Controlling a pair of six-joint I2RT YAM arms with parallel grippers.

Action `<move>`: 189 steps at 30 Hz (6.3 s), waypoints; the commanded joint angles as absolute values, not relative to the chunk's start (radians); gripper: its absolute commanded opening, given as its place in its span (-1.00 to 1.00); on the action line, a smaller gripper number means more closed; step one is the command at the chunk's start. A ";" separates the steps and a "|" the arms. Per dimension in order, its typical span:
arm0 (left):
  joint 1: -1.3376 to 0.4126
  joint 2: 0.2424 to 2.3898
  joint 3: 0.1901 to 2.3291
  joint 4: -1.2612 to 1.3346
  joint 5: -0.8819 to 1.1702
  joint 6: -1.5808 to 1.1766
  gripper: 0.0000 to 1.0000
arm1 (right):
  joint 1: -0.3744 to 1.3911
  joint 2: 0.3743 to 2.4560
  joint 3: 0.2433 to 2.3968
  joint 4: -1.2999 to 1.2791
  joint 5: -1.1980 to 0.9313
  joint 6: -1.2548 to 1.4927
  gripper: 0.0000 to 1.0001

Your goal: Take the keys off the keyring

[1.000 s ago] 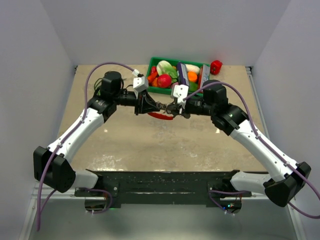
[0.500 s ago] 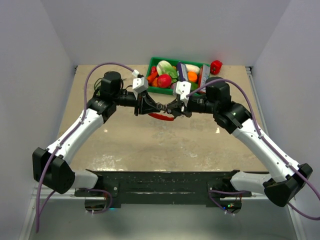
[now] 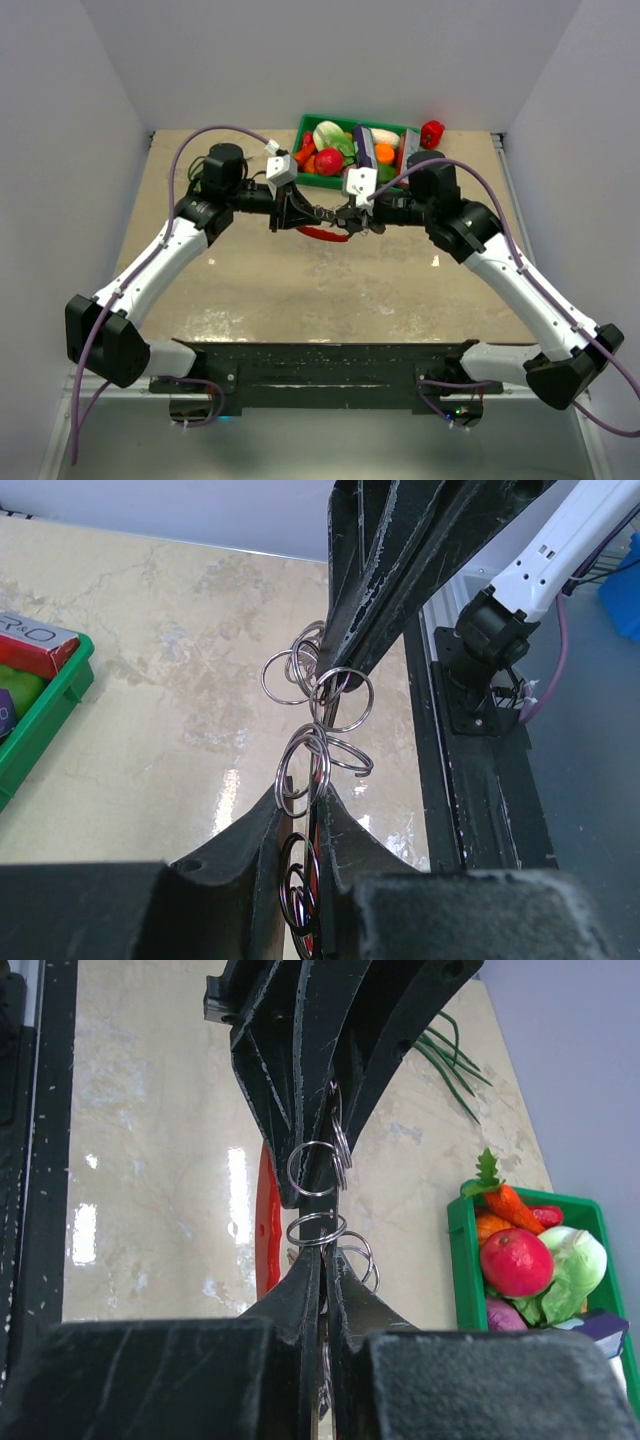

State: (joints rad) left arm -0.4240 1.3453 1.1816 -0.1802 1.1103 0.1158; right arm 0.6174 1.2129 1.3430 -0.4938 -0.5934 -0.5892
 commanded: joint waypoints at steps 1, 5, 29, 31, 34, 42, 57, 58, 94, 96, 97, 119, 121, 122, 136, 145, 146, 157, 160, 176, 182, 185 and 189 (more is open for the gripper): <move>-0.428 1.308 1.187 -0.193 1.178 0.121 -1.00 | 0.601 1.232 1.399 -0.565 -0.508 -0.672 -1.00; -0.430 1.308 1.186 -0.193 1.178 0.123 -1.00 | 0.600 1.212 1.368 -0.526 -0.546 -0.664 -1.00; -0.460 1.333 1.175 -0.184 1.210 0.118 -1.00 | 0.603 1.272 1.379 -0.350 -0.695 -0.431 -1.00; -0.460 1.338 1.167 -0.169 1.218 0.107 -1.00 | 0.615 1.282 1.379 -0.328 -0.678 -0.410 -1.00; -0.463 1.345 1.155 -0.134 1.230 0.075 -1.00 | 0.664 1.327 1.397 -0.331 -0.634 -0.403 -1.00; -0.465 1.336 1.152 -0.133 1.243 0.074 -1.00 | 0.693 1.361 1.425 -0.342 -0.571 -0.420 -1.00; -0.459 1.309 1.180 -0.189 1.243 0.112 -1.00 | 0.640 1.213 1.379 -0.497 -0.548 -0.584 -1.00; -0.457 1.308 1.181 -0.189 1.243 0.113 -1.00 | 0.638 1.213 1.379 -0.518 -0.548 -0.597 -1.00; -0.443 1.289 1.204 -0.273 1.344 0.192 -1.00 | 0.499 1.269 1.423 -0.727 -1.008 -0.867 0.10; -0.443 1.290 1.201 -0.273 1.344 0.192 -1.00 | 0.499 1.276 1.430 -0.709 -1.022 -0.848 0.09; -0.443 1.289 1.201 -0.272 1.344 0.192 -1.00 | 0.500 1.281 1.430 -0.689 -1.022 -0.836 0.08; -0.443 1.302 1.193 -0.239 1.336 0.161 -1.00 | 0.509 1.341 1.492 -0.808 -1.121 -0.940 -0.23; -0.443 1.301 1.193 -0.238 1.336 0.160 -1.00 | 0.517 1.356 1.506 -0.833 -1.126 -0.959 -0.26; -0.443 1.301 1.192 -0.238 1.335 0.160 -1.00 | 0.525 1.359 1.509 -0.848 -1.130 -0.968 -0.28; -0.443 1.301 1.180 -0.232 1.315 0.158 -1.00 | 0.554 1.327 1.496 -0.839 -1.082 -0.989 -1.00; -0.443 1.298 1.167 -0.213 1.295 0.144 -1.00 | 0.549 1.232 1.448 -0.698 -0.965 -0.856 -1.00; -0.443 1.298 1.167 -0.213 1.293 0.143 -1.00 | 0.549 1.229 1.444 -0.695 -0.963 -0.850 -1.00; -0.442 1.296 1.160 -0.204 1.289 0.140 -1.00 | 0.549 1.197 1.439 -0.684 -0.933 -0.841 -1.00; -0.442 1.295 1.160 -0.204 1.287 0.140 -1.00 | 0.549 1.187 1.433 -0.663 -0.917 -0.819 -1.00; -0.442 1.295 1.161 -0.198 1.310 0.135 -0.96 | 0.549 1.155 1.344 -0.408 -0.784 -0.551 -1.00; -0.442 1.298 1.161 -0.199 1.310 0.133 -0.94 | 0.549 1.154 1.342 -0.391 -0.764 -0.528 -1.00; -0.442 1.298 1.161 -0.198 1.307 0.135 -0.86 | 0.549 1.154 1.342 -0.379 -0.756 -0.506 -1.00; -0.442 1.296 1.161 -0.199 1.310 0.137 -0.85 | 0.549 1.154 1.330 -0.347 -0.739 -0.468 -1.00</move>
